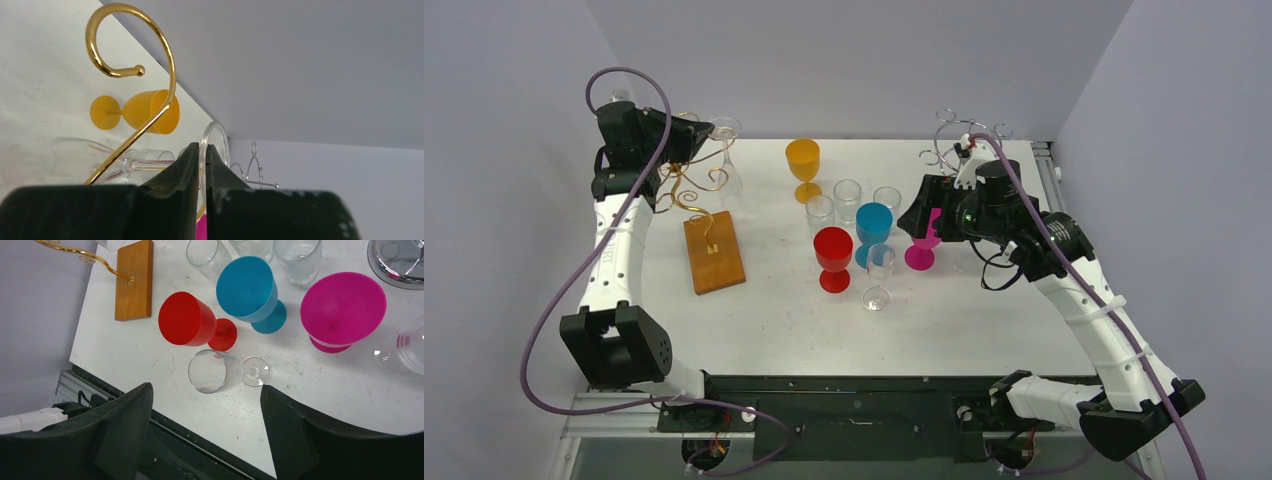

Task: Take the wine glass off the wine glass rack
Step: Pick up the wine glass from the wine rack.

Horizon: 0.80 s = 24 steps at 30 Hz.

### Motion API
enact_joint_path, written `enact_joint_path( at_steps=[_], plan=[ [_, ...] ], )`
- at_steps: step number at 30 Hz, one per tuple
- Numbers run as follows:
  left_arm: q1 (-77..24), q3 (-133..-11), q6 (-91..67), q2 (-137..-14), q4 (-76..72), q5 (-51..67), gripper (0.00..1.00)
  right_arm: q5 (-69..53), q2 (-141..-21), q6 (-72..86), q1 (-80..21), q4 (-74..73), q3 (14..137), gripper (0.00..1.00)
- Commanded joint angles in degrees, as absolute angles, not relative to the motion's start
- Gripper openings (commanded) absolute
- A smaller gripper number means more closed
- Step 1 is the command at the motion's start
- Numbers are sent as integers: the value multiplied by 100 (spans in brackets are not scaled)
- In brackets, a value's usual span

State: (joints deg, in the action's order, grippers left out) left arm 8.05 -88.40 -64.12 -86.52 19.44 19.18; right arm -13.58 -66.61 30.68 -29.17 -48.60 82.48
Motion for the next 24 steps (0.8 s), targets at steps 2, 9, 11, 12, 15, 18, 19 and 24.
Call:
enact_joint_path(
  at_steps=[2,9,11,12,15,18,19,24],
  plan=[
    [866,-8795,-6674,-8278,1096,2350,0,-1347,-6575,3059,-2865,-4635,8222,73],
    [893,-8659,-6776,-8162,992,2512,0,-1345,-6590,3059,-2865,-4645,8227,73],
    [907,-8617,-6791,-8111,980,2548,0,-1351,-6596,3059,-2865,-4640,8227,73],
    [910,-8602,-6792,-8077,990,2557,0,-1357,-6599,3063,-2865,-4640,8227,73],
    [920,-8537,-6796,-7994,1008,2587,0,-1370,-6604,3066,-2865,-4640,8227,73],
    [935,-8462,-6809,-7878,1024,2615,0,-1371,-6605,3066,-2865,-4631,8214,73],
    [950,-8428,-6800,-7830,1039,2607,0,-1371,-6603,3065,-2865,-4629,8206,73],
    [1080,-8330,-6785,-7671,1114,2565,0,-1384,-6616,3069,-2865,-4614,8192,73]
  ],
)
